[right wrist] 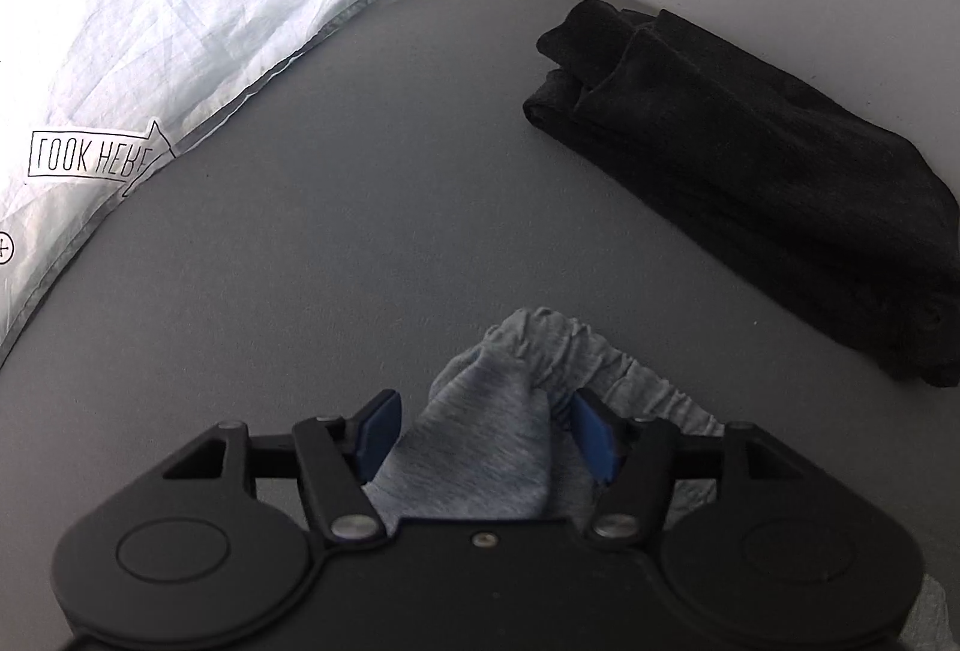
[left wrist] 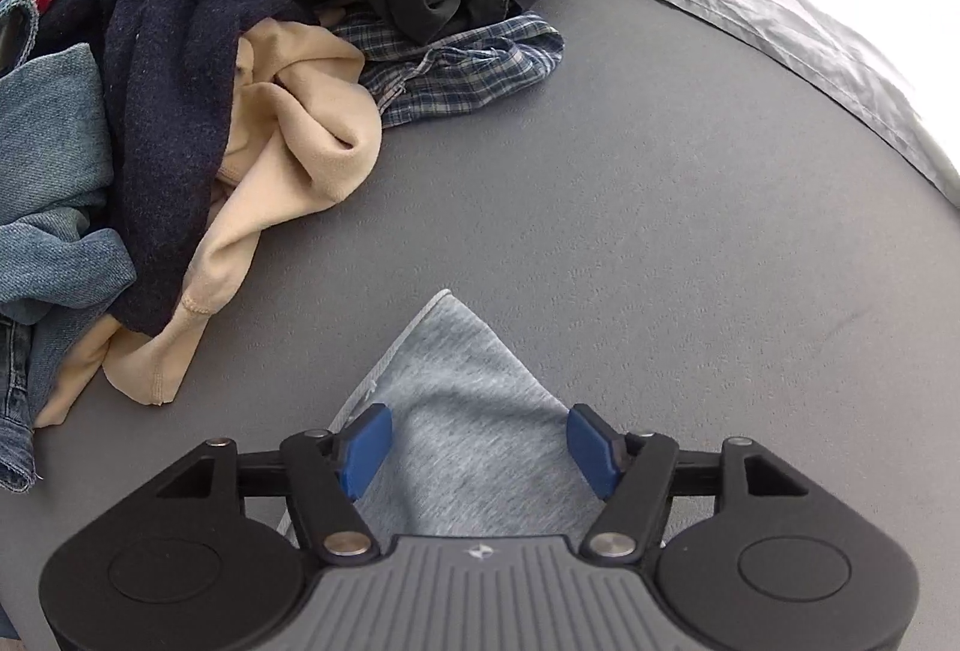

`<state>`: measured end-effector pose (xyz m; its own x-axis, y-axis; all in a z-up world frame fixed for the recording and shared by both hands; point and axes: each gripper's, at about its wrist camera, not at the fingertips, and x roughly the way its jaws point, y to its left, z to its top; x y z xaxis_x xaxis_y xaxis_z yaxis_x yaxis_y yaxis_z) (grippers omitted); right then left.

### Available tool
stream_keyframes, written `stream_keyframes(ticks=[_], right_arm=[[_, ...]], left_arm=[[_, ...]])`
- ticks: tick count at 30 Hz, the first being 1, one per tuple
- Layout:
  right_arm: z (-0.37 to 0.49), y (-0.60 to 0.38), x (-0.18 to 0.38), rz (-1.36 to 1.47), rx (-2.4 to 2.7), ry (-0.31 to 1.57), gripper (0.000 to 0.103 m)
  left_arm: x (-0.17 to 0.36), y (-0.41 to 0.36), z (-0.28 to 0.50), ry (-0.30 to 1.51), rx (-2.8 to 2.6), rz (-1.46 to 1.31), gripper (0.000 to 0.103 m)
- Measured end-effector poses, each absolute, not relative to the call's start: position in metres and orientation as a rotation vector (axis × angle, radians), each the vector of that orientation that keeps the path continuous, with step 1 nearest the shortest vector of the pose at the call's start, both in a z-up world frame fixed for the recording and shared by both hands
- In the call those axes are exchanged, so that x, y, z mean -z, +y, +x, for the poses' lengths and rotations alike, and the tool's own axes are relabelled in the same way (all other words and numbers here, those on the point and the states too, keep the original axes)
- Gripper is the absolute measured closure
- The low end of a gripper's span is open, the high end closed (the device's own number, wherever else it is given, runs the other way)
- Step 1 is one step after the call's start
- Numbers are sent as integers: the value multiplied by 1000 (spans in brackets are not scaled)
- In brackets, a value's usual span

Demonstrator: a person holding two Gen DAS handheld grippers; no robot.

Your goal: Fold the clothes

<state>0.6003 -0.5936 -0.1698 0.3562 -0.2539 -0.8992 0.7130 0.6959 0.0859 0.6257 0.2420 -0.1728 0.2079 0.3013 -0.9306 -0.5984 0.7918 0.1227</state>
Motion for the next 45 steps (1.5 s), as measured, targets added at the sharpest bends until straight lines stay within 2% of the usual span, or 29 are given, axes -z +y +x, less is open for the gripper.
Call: stream_keyframes(ticks=[2, 3, 4, 5, 7, 12, 23, 26, 29, 32, 34, 35, 36, 37, 39, 42, 45], right_arm=[[601, -594, 170, 514, 666, 1024, 52], [599, -595, 170, 519, 668, 1014, 63], [598, -597, 170, 524, 670, 1005, 68], [596, -598, 170, 529, 673, 996, 71], [593, -601, 169, 539, 678, 977, 81], [578, -617, 167, 661, 682, 898, 90], [570, -656, 164, 1012, 625, 637, 94], [579, -661, 166, 991, 626, 601, 94], [593, -659, 171, 918, 623, 641, 94], [613, -636, 159, 649, 597, 751, 83], [620, -603, 143, 405, 596, 761, 46], [623, -587, 134, 281, 595, 761, 45], [622, -565, 126, 172, 538, 755, 50], [619, -542, 119, 85, 450, 747, 64], [610, -496, 113, -27, 283, 756, 77], [593, -434, 118, -78, 46, 821, 87], [576, -380, 127, -85, -148, 891, 87]], left_arm=[[174, 237, 630, 1208, -647, -270, 38], [174, 236, 631, 1202, -655, -277, 41], [174, 235, 631, 1193, -642, -302, 56], [173, 236, 631, 1181, -625, -334, 80], [173, 233, 632, 1165, -631, -354, 103], [171, 231, 631, 1119, -670, -337, 103], [130, 240, 653, 938, -655, -371, 103], [139, 237, 666, 923, -672, -393, 103], [156, 232, 677, 954, -654, -363, 102], [161, 219, 679, 962, -647, -250, 98], [155, 209, 671, 935, -622, -188, 95], [152, 204, 666, 927, -610, -167, 92], [149, 199, 660, 920, -595, -157, 91], [146, 193, 654, 914, -578, -146, 91], [142, 173, 638, 914, -506, -117, 90], [146, 148, 615, 945, -422, -92, 87], [156, 129, 592, 989, -397, -97, 86]])
